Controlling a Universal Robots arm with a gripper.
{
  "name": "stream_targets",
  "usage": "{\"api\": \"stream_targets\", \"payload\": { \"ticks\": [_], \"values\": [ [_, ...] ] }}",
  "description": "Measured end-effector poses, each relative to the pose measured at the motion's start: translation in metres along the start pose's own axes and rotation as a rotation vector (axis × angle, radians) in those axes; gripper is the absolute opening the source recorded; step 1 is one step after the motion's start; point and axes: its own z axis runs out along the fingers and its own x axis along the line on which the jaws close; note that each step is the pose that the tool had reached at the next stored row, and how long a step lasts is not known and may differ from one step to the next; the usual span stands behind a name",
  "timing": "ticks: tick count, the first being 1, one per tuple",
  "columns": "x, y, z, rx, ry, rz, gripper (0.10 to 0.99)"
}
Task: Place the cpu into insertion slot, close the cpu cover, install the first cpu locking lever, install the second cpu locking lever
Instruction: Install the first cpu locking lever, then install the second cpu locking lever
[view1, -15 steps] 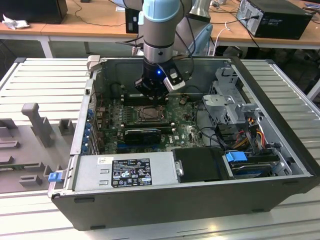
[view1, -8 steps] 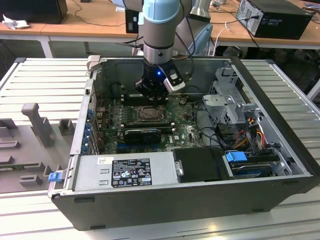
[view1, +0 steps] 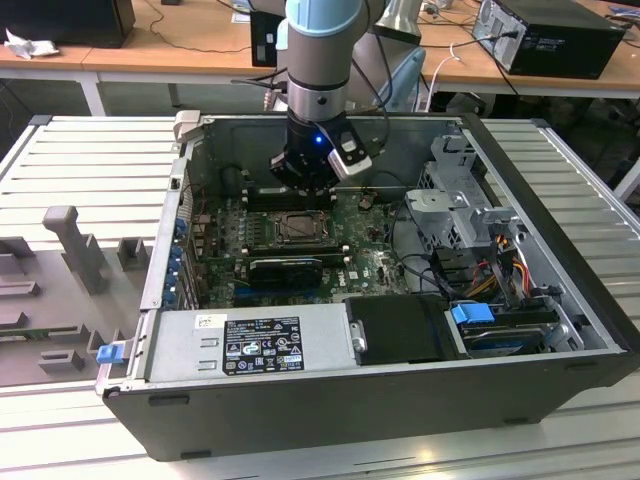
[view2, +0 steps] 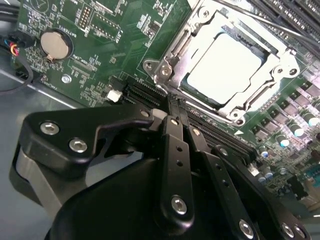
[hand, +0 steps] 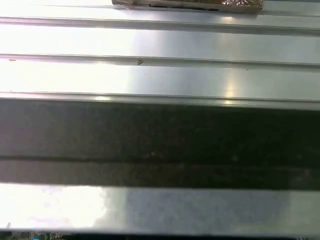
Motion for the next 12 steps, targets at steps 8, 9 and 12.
{"api": "stream_targets", "payload": {
  "ticks": [8, 9, 12],
  "values": [
    [0.0001, -0.0031, -0.0002, 0.000, 0.0000, 0.000, 0.106],
    [0.0001, -0.0033, -0.0002, 0.000, -0.0001, 0.000, 0.106],
    [0.0002, -0.0060, -0.0005, 0.000, 0.0001, 0.000, 0.106]
  ]
}}
